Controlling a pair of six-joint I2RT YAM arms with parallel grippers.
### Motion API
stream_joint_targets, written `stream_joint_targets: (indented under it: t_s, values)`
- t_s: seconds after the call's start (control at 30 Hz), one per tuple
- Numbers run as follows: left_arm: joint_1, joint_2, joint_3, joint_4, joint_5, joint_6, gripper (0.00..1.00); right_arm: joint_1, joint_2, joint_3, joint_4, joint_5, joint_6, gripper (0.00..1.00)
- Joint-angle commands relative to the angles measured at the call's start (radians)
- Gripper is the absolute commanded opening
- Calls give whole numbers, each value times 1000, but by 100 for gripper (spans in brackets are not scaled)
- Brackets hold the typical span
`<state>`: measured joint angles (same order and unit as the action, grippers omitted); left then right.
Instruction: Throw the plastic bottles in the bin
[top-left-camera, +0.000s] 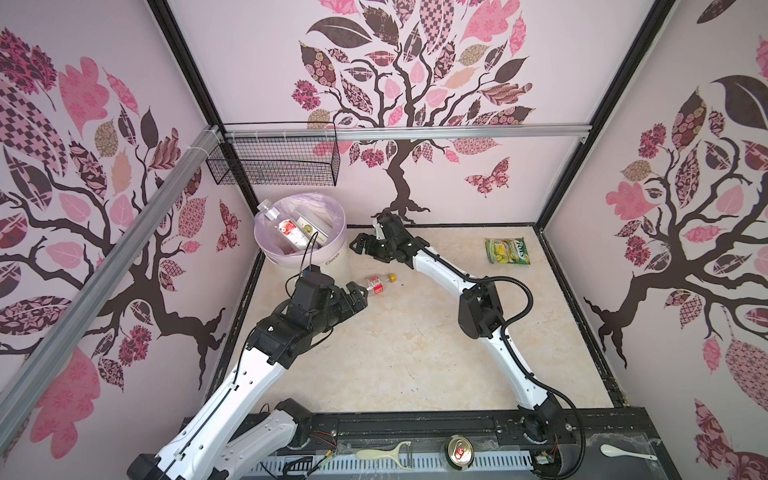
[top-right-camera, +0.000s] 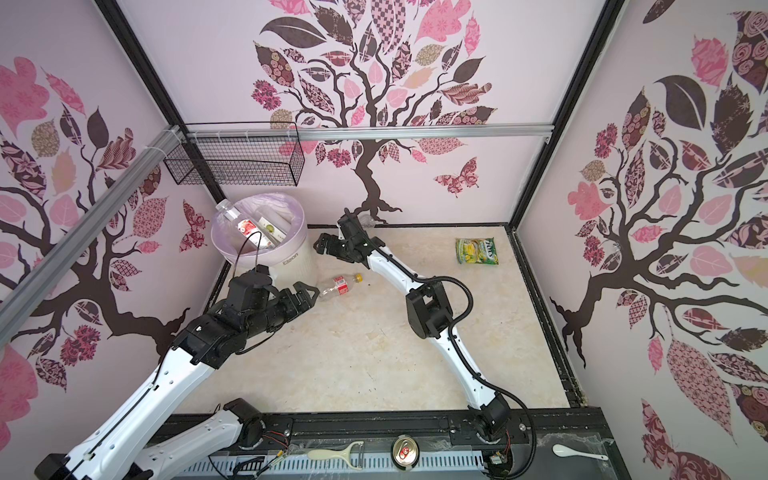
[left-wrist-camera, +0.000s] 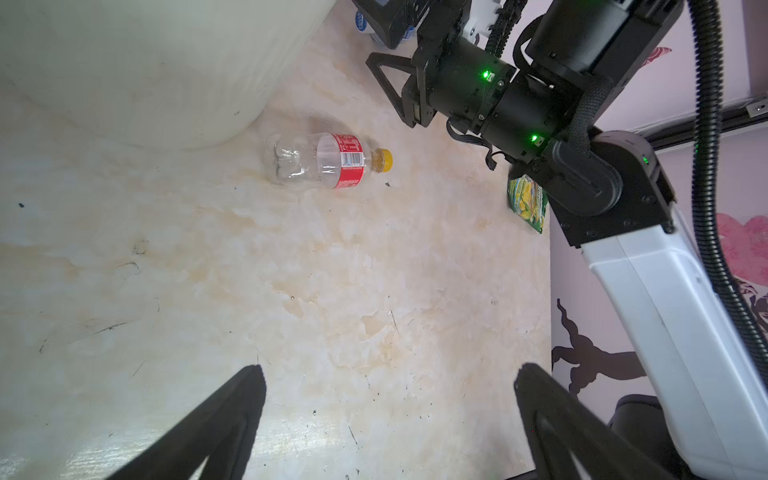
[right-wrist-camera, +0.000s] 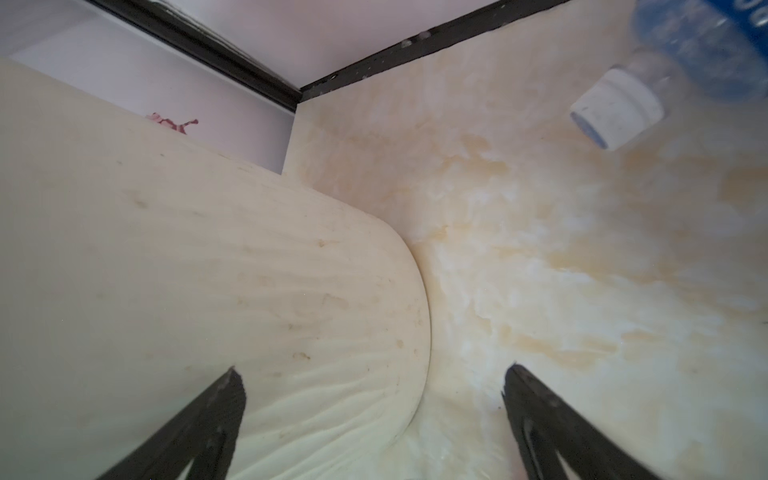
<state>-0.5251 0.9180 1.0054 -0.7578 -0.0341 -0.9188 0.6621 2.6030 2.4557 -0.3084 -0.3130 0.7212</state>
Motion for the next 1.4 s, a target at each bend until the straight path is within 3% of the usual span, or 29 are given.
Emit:
stream_joint_targets:
  t_s: [0.0,0.33,0.67,1.07,1.37]
  values:
    - [4,-14,-37,-26,-30,-21,98,30,62,65,25,-38,28,100]
    - [5,4,4,-23,-64,17,98,95,93,123,26,-69,54,100]
    - [12,226,206,103,-144,250,98,-137,-159,31,-175,-33,-53,100]
    - [53,675,456,354,-185,574,98,-479,-649,-538,-235,0,-71,100]
    - [189,1054,712,416,-153,553,98,-503,-873,-873,-148,-40,-75,100]
